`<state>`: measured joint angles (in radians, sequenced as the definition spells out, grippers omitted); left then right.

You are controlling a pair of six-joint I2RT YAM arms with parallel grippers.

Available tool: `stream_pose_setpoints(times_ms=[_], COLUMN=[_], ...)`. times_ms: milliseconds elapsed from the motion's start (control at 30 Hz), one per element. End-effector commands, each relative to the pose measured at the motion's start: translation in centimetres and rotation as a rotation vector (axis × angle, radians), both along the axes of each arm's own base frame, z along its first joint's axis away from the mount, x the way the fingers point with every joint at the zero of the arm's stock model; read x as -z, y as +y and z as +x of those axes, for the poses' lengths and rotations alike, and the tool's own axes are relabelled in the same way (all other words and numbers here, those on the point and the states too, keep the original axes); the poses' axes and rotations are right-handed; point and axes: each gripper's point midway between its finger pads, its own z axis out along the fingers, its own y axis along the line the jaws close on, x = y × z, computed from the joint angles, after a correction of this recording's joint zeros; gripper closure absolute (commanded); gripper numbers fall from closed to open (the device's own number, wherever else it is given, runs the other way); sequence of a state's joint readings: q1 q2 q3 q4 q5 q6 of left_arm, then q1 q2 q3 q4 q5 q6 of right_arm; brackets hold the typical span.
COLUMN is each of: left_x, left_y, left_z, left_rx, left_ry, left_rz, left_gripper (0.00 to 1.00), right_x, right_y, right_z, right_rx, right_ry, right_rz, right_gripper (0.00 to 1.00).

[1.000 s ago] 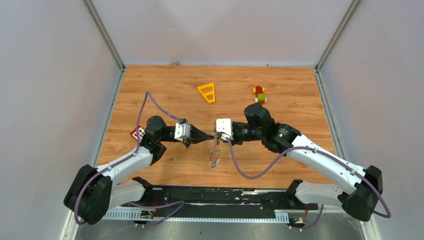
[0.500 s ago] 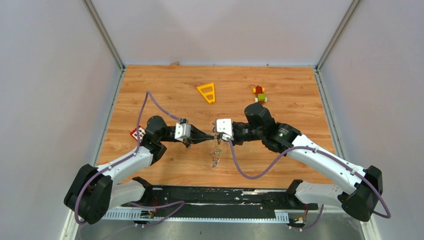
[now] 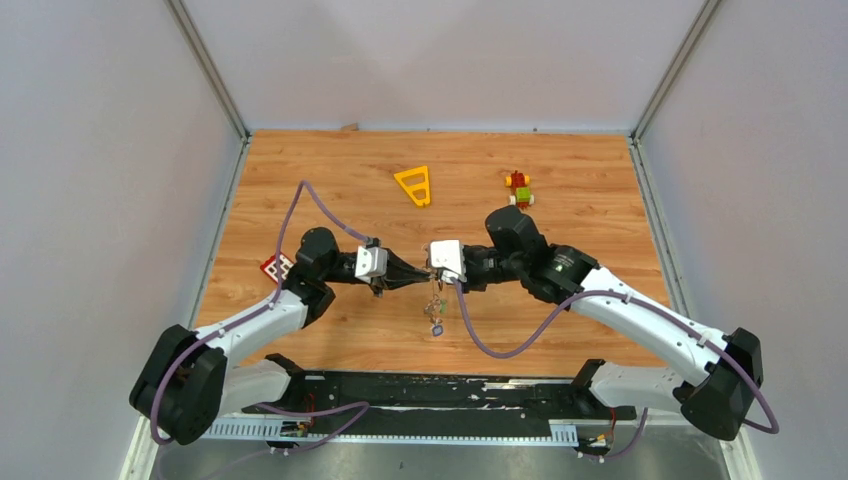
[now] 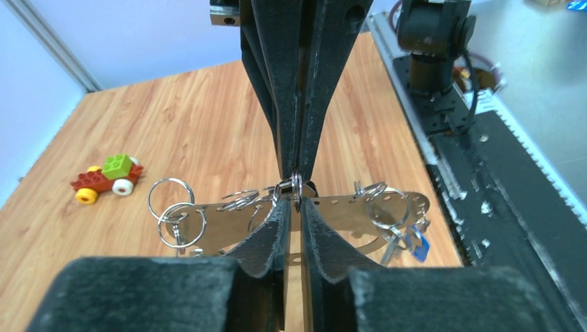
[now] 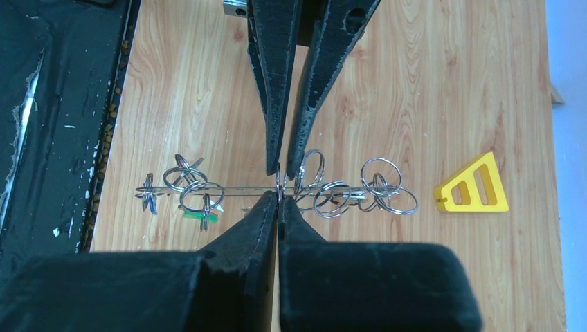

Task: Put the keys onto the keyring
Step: Adjust the key on the keyring.

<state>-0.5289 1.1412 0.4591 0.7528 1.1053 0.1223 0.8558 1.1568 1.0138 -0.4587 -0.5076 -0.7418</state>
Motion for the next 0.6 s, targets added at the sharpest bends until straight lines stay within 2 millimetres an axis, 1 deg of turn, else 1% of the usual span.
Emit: stream_pose_setpoints(times_ms=[0,67,100,233,333,567], left_x=[0.3,0.9,1.1,1.4,1.3,1.4], left_y=[0.1,0.2,0.3,0.6,0.5,-0.3], left_z=[1.5,1.9,2.1,2.7,2.8,2.1], left_rx=[-0.039,-0.04,-0.043,-0.049,-0.045,-0.021], left_ry=[-0.07,-0.107,-0.13,-0.211,-0.245,-0.219], left_rz=[0.062,0.116,0.139,0.181,0.179,0.156], left_gripper=[0.79,0.69,0.66,0.57,0.55,0.58], right_x=[-2.1,-1.8,-1.7,-1.2,-1.0,-0.5], right_y=[0.7,0.7,0.8,0.8,0.9,0.9], right_z=[0.7,1.1,1.3,2.0,2.5,3.0], right_rx=[-0.001,0.017,0.025,0.058,0.084,0.111], right_ry=[-0.047,-0.038,-0.031,-0.012,-0.003,0.01], right_rz=[0.035,0.019,0.009,-0.026,-0.039,-0.052], right_gripper=[1.0,1.0,1.0,1.0,1.0,1.0])
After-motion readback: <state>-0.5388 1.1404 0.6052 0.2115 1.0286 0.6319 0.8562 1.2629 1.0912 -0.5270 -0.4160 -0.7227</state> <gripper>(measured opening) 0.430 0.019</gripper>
